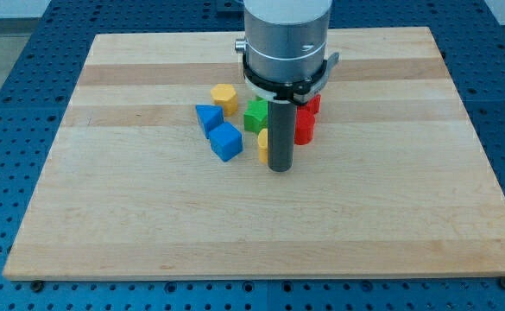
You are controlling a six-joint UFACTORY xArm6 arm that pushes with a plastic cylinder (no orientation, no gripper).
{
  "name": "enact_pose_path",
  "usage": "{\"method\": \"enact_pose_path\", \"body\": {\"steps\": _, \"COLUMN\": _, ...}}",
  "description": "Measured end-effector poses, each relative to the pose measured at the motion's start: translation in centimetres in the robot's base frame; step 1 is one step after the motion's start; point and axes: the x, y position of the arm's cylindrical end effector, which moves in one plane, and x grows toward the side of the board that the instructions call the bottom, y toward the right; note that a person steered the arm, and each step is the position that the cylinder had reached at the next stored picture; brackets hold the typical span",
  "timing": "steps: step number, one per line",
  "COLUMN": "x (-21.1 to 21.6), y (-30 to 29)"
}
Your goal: Move the yellow heart to the bottom right of the board
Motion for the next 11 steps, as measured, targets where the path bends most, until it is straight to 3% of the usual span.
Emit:
{"method": "enact_pose_path", "body": {"steps": 5, "x": -2.4, "y": 3.9}}
{"method": "enact_pose_path", "body": {"steps": 7, "x": -2.9, "y": -1.9}}
{"method": "enact_pose_path", "body": {"steps": 9, "x": -6.2, "y": -4.6}}
{"method": "enact_pose_path", "body": {"steps": 11, "x": -4.5, "y": -8.5}}
